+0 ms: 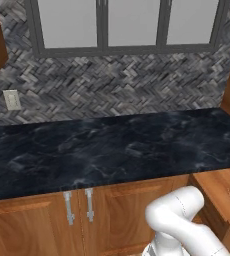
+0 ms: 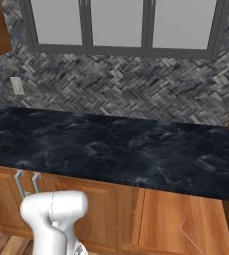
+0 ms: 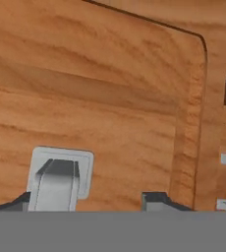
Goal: Take a straw from the drawer in front and place it inside the glass cup on the dining counter.
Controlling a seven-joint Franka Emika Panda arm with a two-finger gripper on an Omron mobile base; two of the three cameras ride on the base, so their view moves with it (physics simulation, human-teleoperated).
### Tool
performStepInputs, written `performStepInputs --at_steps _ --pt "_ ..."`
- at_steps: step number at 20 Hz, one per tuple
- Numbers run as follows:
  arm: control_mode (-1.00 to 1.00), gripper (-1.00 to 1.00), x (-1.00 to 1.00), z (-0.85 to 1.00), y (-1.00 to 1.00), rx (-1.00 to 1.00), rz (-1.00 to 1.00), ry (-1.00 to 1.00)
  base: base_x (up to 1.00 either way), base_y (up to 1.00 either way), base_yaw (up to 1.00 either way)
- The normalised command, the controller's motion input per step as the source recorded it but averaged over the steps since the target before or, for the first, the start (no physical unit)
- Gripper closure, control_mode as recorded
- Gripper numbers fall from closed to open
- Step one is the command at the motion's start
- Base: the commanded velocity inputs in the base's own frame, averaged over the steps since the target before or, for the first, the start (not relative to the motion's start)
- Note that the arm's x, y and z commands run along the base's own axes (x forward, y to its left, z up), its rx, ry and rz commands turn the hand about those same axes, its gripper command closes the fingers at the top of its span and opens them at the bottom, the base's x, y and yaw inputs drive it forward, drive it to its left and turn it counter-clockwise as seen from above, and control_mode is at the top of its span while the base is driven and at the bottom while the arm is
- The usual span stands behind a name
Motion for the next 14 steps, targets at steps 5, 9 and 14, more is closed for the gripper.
performStepInputs --at_steps 5,9,14 --pt "-1.00 -1.00 -0.15 -0.39 -0.12 -0.01 -0.02 0.21 0.00 0.00 0.00" --pt "-1.00 -1.00 -0.50 0.00 0.00 -0.07 -0.05 0.14 0.00 0.00 0.00" --pt "-1.00 -1.00 -0.86 0.51 0.00 -0.07 0.00 -0.10 0.00 0.00 0.00"
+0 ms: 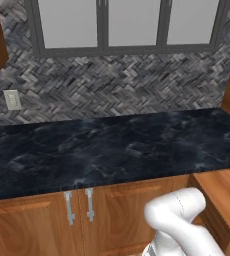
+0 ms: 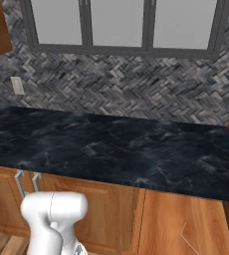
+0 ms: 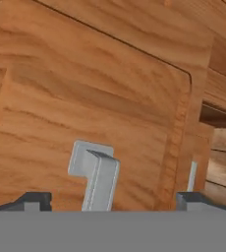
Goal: Take a straw from the drawer in front and place it inside the glass cup on the dining counter.
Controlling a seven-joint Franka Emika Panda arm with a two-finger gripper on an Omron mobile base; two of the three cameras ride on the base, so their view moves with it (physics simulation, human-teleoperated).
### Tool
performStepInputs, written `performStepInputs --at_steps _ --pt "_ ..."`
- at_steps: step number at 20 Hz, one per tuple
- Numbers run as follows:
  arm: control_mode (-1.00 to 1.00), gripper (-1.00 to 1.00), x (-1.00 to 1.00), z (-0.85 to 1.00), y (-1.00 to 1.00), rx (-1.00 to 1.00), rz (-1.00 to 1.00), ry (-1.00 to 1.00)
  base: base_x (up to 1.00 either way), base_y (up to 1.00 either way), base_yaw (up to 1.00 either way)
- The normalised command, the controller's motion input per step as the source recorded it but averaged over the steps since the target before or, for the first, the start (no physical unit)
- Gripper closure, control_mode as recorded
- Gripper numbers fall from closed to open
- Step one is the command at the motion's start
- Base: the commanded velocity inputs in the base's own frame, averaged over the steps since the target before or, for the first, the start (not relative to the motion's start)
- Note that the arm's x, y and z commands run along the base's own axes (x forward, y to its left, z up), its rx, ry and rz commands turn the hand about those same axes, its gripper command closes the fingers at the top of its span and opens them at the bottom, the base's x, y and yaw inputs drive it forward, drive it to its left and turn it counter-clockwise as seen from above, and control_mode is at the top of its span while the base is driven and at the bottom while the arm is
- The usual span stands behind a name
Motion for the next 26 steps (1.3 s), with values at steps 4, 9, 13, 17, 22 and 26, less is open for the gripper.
performStepInputs --at_steps 4,9,13,17,22,26 --pt "-1.00 -1.00 -0.22 1.00 0.00 -0.10 0.00 -0.16 0.00 0.00 0.00" --pt "-1.00 -1.00 -0.02 1.00 0.21 -0.18 0.00 -0.10 0.00 0.00 0.00" --pt "-1.00 -1.00 0.00 1.00 0.44 -0.34 -0.01 0.01 0.00 0.00 0.00" --pt "-1.00 -1.00 0.00 1.00 0.55 -0.42 0.00 0.11 0.00 0.00 0.00" --pt "-1.00 -1.00 0.11 1.00 0.57 -0.44 0.00 0.23 0.00 0.00 0.00" --pt "-1.00 -1.00 0.35 1.00 0.56 -0.40 0.00 0.39 0.00 0.00 0.00"
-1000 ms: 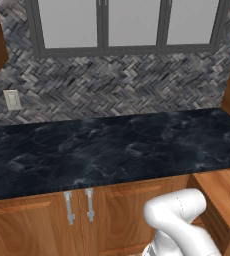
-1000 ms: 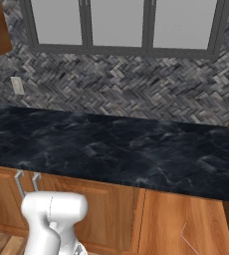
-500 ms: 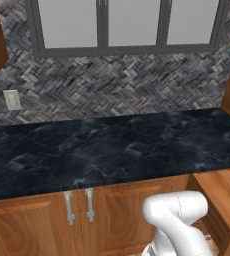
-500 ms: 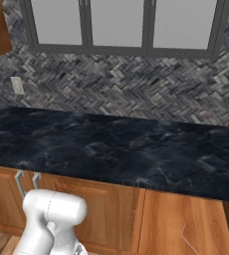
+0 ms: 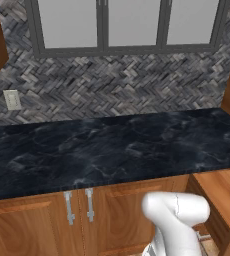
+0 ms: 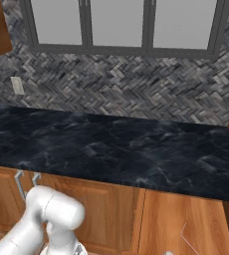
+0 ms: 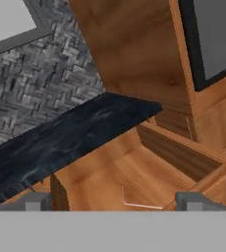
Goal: Take a straw from the drawer in front and place it inside the glass cup on the dining counter.
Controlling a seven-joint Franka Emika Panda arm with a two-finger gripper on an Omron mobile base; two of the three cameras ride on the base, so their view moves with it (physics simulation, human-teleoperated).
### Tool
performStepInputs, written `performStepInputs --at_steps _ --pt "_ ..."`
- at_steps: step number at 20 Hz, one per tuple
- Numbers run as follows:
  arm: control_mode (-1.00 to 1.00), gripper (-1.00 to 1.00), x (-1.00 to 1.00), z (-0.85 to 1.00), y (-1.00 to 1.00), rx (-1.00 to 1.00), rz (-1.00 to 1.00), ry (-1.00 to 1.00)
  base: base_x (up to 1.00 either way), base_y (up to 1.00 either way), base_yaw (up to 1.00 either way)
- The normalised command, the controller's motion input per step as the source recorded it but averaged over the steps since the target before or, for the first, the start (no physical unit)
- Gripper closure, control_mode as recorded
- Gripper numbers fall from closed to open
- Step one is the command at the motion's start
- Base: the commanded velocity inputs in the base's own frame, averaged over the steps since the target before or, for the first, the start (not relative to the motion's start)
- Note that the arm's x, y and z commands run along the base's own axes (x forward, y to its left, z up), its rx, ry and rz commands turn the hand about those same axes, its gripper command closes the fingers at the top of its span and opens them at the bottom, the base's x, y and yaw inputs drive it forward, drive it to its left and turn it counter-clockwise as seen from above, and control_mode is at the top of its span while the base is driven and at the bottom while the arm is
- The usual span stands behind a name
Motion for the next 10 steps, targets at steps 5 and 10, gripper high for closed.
performStepInputs --at_steps 5,10 --pt "-1.00 -1.00 0.54 1.00 0.41 -0.34 0.00 0.55 0.00 0.00 0.00" --pt "-1.00 -1.00 0.76 0.79 0.14 -0.26 0.01 0.74 0.00 0.00 0.00"
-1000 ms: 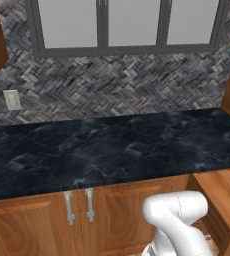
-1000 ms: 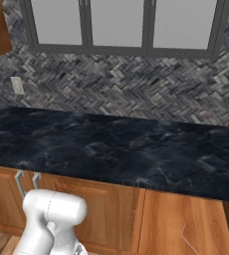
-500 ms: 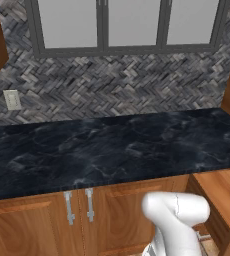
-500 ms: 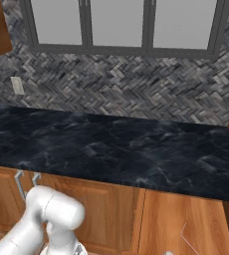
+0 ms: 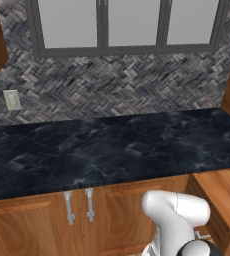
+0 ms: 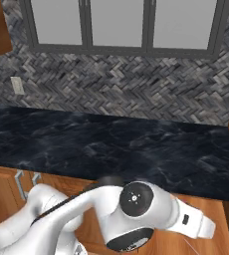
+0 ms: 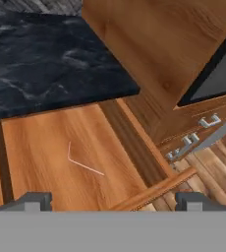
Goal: Take a straw from the drawer in front and place it inside the glass cup on the dining counter.
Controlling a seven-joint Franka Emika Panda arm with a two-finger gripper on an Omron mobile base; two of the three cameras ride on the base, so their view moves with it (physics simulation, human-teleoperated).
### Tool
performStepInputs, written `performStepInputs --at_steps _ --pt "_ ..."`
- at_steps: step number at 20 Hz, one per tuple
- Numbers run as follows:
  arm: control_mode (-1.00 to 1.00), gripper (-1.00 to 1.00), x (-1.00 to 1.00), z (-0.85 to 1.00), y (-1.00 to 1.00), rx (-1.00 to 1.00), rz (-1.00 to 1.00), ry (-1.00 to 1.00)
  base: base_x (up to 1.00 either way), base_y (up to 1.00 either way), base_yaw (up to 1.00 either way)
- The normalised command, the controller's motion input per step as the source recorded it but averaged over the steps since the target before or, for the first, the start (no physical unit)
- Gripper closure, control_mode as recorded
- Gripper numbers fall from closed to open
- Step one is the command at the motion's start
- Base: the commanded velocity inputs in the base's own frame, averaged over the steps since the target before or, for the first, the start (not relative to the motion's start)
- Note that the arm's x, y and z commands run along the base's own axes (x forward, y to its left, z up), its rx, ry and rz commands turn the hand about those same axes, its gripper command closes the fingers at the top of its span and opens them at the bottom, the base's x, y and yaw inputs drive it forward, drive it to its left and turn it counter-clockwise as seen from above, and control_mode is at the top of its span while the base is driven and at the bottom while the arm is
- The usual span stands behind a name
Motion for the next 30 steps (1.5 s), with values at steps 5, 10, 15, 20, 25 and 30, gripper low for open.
performStepInputs --at_steps 5,10,15,20,25,30 --pt "-1.00 -1.00 0.57 0.19 0.00 -0.06 0.04 0.70 0.00 0.00 0.00" --pt "-1.00 -1.00 0.09 -0.13 0.00 0.07 0.08 0.51 0.00 0.00 0.00" --pt "-1.00 -1.00 0.00 -0.33 -0.03 0.23 0.13 0.41 0.00 0.00 0.00" --pt "-1.00 -1.00 -0.08 -0.17 0.00 0.32 0.16 0.35 0.00 0.00 0.00" --pt "-1.00 -1.00 -0.28 -0.09 0.08 0.38 0.17 0.25 0.00 0.00 0.00" --pt "-1.00 -1.00 -0.01 -0.15 0.41 0.33 0.08 0.11 0.00 0.00 0.00"
